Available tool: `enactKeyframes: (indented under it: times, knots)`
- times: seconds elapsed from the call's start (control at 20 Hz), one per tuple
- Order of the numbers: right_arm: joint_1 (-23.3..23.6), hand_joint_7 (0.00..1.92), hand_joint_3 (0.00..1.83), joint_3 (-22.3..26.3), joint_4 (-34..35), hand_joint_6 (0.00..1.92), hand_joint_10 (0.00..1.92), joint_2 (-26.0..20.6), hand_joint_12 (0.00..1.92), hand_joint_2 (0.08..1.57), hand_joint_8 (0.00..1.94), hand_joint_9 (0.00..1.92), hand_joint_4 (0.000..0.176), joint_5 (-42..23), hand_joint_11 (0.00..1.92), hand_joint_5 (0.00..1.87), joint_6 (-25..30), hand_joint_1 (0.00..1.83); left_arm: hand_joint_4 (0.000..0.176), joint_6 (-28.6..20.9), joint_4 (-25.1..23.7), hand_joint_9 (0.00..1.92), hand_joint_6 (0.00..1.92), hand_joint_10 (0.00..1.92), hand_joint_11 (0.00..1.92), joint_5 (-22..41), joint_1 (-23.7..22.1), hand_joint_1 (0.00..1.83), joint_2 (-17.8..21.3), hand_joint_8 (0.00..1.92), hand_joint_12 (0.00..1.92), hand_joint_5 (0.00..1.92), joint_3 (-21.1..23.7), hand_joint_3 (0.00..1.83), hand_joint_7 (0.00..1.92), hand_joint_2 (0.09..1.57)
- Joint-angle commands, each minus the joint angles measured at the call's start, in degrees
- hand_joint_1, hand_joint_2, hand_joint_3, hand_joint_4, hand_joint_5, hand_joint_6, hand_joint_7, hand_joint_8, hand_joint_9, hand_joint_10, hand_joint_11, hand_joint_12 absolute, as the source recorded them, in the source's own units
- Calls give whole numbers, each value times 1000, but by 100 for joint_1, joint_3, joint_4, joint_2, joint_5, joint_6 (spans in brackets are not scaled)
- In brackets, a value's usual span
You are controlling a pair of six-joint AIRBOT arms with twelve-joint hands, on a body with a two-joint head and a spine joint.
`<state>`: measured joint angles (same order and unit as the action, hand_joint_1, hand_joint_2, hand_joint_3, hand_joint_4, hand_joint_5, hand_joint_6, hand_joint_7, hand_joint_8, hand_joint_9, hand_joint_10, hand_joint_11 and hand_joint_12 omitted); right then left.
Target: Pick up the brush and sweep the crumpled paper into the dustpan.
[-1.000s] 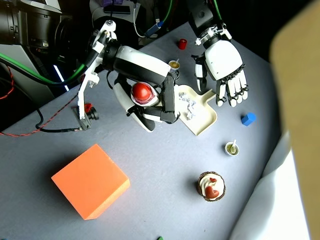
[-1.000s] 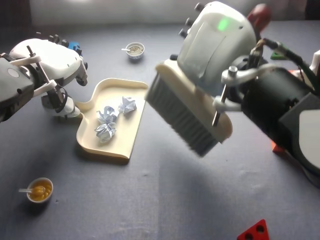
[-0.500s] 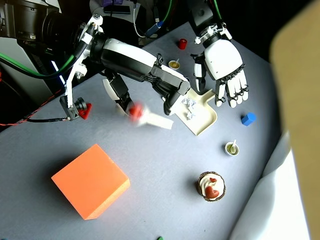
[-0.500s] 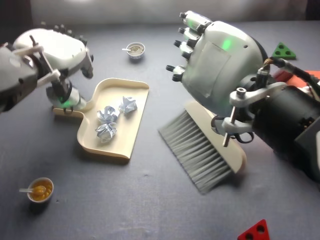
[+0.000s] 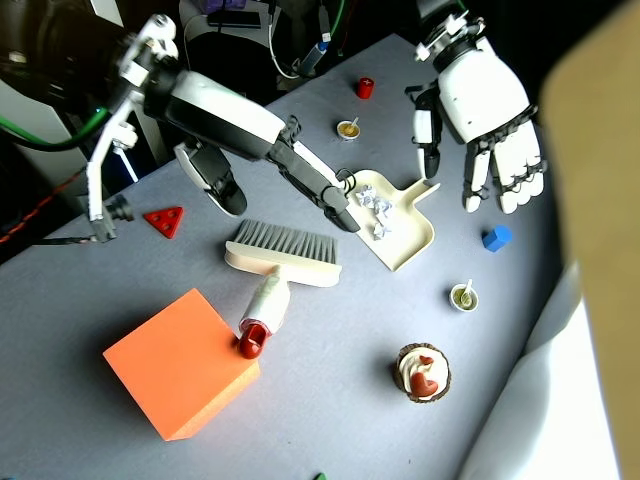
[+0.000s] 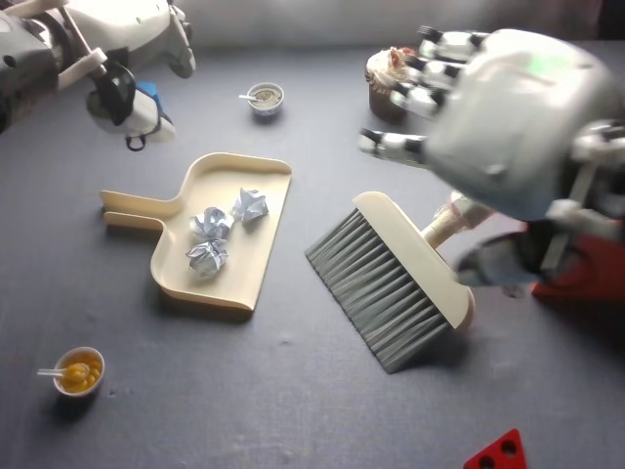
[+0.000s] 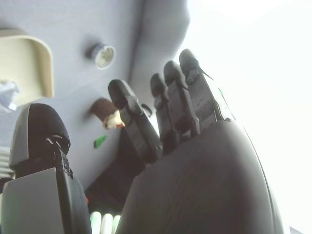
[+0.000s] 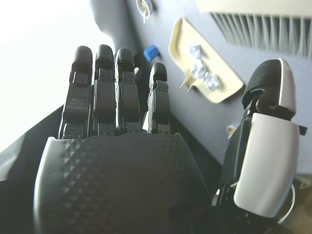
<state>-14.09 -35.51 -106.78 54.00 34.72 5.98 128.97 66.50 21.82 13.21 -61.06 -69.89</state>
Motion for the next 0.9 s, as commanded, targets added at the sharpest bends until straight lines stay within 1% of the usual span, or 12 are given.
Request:
enactKeyframes:
  times: [0.0, 0.1, 0.15, 0.2, 0.35, 0.4, 0.45, 0.5, 0.65, 0.75, 0.8, 0.85]
  knots:
    - [92, 308, 5, 43, -428, 5, 0, -126, 82, 828, 0, 307, 0, -239, 285, 229, 119, 516, 0, 43, -207, 300, 3, 1, 216, 292, -119, 1009, 64, 2, 78, 794, 22, 1, 360, 1046]
    - [113, 300, 3, 108, -571, 5, 0, -606, 68, 827, 0, 290, 0, -886, 269, 239, 450, 546, 0, 103, -130, 292, 0, 0, 228, 283, -192, 972, 90, 0, 85, 786, 83, 5, 352, 1057]
    - [114, 294, 3, 106, -571, 4, 0, -833, 65, 828, 0, 288, 0, -1304, 270, 238, 575, 535, 5, 105, -109, 303, 2, 5, 237, 280, -199, 964, 117, 4, 89, 791, 115, 2, 362, 1052]
    - [172, 266, 6, 76, -604, 0, 0, -1054, 56, 837, 0, 267, 0, -1766, 257, 202, 769, 488, 3, 131, -79, 299, 2, 3, 236, 303, -208, 966, 127, 3, 89, 790, 128, 2, 360, 1052]
    - [652, 249, 0, 77, -1132, 8, 3, -1643, 37, 823, 5, 243, 0, -2953, 226, 190, 1867, 507, 0, 143, -78, 291, 1, 3, 217, 302, -223, 989, 164, 4, 82, 789, 163, 1, 353, 1055]
    - [817, 238, 0, 46, -1133, 4, 0, -1960, 33, 824, 0, 232, 0, -3471, 220, 182, 2147, 479, 0, 148, -75, 297, 2, 5, 221, 298, -241, 991, 165, 6, 84, 790, 182, 0, 359, 1051]
    - [817, 226, 0, -29, -1122, 2, 0, -2094, 30, 819, 2, 222, 0, -3796, 220, 173, 2355, 485, 0, 182, -25, 290, 0, 2, 210, 300, -244, 982, 175, 3, 79, 780, 203, 2, 355, 1056]
    - [817, 226, 0, -97, -1072, 2, 0, -2165, 30, 819, 2, 222, 0, -4071, 220, 173, 2371, 485, 0, 235, 26, 290, 0, 2, 210, 300, -253, 982, 178, 3, 79, 780, 213, 2, 355, 1056]
    - [818, 214, 0, -271, -631, 0, 0, -2371, 15, 818, 0, 217, 0, -4515, 197, 172, 2354, 507, 0, 256, 64, 310, 4, 9, 229, 305, -271, 992, 248, 10, 87, 791, 255, 0, 379, 1041]
    - [819, 210, 0, -230, 935, 1, 0, -2621, 12, 820, 0, 211, 0, -4659, 191, 173, 1080, 511, 5, 311, 75, 307, 1, 6, 225, 302, -317, 987, 282, 8, 85, 785, 261, 0, 379, 1042]
    - [819, 182, 5, -135, 1480, 3, 0, -2776, 8, 835, 0, 184, 0, -4701, 184, 146, 542, 496, 0, 322, 81, 285, 2, 0, 213, 301, -331, 988, 284, 0, 80, 778, 260, 0, 354, 1046]
    - [819, 182, 5, -86, 1749, 3, 0, -2851, 8, 835, 0, 184, 0, -4701, 184, 146, 332, 496, 0, 328, 83, 285, 2, 0, 213, 300, -341, 988, 284, 0, 80, 778, 260, 0, 354, 1046]
